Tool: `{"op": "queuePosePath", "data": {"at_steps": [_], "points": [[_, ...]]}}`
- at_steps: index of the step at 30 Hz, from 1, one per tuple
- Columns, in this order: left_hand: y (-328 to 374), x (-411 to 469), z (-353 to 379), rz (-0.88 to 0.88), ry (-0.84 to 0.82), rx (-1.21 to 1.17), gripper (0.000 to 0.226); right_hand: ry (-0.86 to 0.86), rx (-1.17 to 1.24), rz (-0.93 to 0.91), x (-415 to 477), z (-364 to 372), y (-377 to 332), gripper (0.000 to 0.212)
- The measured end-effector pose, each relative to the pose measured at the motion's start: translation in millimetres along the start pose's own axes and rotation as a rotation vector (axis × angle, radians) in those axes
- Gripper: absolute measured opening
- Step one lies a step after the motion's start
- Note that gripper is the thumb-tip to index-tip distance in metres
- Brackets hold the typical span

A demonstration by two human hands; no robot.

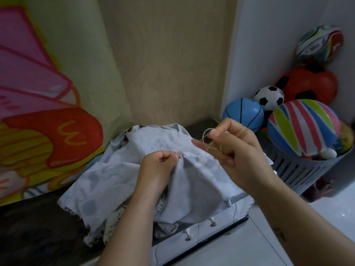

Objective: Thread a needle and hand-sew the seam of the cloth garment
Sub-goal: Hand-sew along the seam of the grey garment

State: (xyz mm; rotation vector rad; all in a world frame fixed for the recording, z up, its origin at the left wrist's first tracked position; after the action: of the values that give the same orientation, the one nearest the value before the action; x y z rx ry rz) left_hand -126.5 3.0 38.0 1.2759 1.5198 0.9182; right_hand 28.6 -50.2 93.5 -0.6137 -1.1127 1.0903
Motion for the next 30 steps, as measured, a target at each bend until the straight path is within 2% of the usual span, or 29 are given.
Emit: {"op": "queuePosePath", "data": {"at_steps": [2, 4, 6, 8, 10, 13, 17, 19, 21, 23, 27, 30], "points": [[-0.3, 1.2, 0.4, 0.011, 0.0, -0.01, 0.012, -0.043, 0.106, 0.073, -0.1, 1.0, 1.1, 0.014], [-1.3, 2.7, 1.0, 0.019, -0.009, -0.02, 0.012, -0.141, 0.066, 0.174, -1.6, 0.5, 1.7, 0.008], [-1.5, 2.6, 0.7, 0.035, -0.025, -0.026, 0.01, -0.244, -0.217, 0.279, -4.2, -3.2, 1.4, 0.008], [-0.8, 1.2, -0.1, 0.065, -0.035, -0.028, 0.009, -0.3, -0.67, 0.277, -4.7, -9.0, 1.0, 0.008], [0.8, -1.2, -1.3, 0.114, -0.038, -0.002, 0.007, -0.246, -1.024, 0.181, -1.7, -16.4, 1.5, 0.007], [4.3, -4.7, -2.1, 0.187, -0.05, 0.011, 0.011, -0.113, -1.228, 0.11, 3.9, -25.9, -0.3, 0.003], [10.4, -11.7, -3.2, 0.333, -0.09, 0.105, 0.021, -0.203, -1.336, 0.171, 6.5, -29.4, 5.8, 0.03], [13.6, -16.8, -2.4, 0.398, -0.126, 0.161, 0.02, -0.255, -1.261, 0.238, 6.4, -30.4, 10.0, 0.026], [15.6, -21.8, -1.1, 0.445, -0.158, 0.183, 0.02, -0.288, -1.202, 0.279, 8.1, -32.4, 8.8, 0.013], [15.3, -23.4, 0.2, 0.453, -0.176, 0.185, 0.019, -0.315, -1.167, 0.282, 9.3, -35.2, 6.0, 0.017], [9.9, -20.1, 2.5, 0.378, -0.189, 0.177, 0.013, -0.373, -1.221, 0.293, 8.5, -36.9, -2.5, 0.012], [7.7, -17.8, 4.1, 0.332, -0.185, 0.177, 0.018, -0.416, -1.374, 0.271, 8.5, -37.6, -2.7, 0.014]]}}
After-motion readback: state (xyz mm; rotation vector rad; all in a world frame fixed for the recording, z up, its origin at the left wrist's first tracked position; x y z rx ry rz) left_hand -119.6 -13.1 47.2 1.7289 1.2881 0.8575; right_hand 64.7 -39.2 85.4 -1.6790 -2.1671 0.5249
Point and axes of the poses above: each hand's wrist, its own x-axis towards the middle knuckle, its own z-axis out of the palm, y = z × x, the point moved 2 cm from there along x, towards the middle knuckle, and after that the axes turned 8 degrees about -z, right-handed, at the moved point
